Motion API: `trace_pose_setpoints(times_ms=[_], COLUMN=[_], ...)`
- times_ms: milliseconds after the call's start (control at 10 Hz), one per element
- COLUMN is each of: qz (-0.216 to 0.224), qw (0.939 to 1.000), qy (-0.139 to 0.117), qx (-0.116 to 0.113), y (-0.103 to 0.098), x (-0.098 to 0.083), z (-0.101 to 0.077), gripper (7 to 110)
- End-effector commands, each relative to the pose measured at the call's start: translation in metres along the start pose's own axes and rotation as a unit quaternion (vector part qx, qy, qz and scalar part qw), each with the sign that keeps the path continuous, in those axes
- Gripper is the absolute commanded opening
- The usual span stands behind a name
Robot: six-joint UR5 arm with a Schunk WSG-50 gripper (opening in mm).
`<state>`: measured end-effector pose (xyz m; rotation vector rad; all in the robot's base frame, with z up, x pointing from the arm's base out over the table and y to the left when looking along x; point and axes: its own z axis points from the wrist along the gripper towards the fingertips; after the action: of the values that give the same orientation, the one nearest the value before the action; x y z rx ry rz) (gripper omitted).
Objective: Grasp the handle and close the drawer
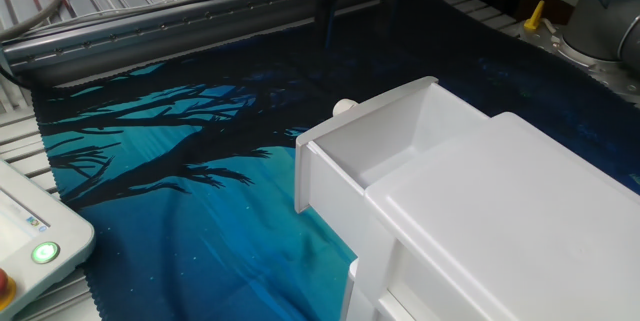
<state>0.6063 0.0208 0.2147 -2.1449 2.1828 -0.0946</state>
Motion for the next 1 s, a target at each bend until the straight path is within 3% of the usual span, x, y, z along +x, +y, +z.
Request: trace_pose_setpoints(times_ms=[0,500,900], qz=[-0.025,-0.047,-0.024], qw=[0.9996,0.9980,0.9989], qy=[0.001,0.021,0.001], qx=[-0.012,-0.037,-0.039], y=[-0.008,-0.033,-0.035], x=[0.000,0.017,0.005], z=[0.000,-0.010,0.001], gripper=[66,66,66])
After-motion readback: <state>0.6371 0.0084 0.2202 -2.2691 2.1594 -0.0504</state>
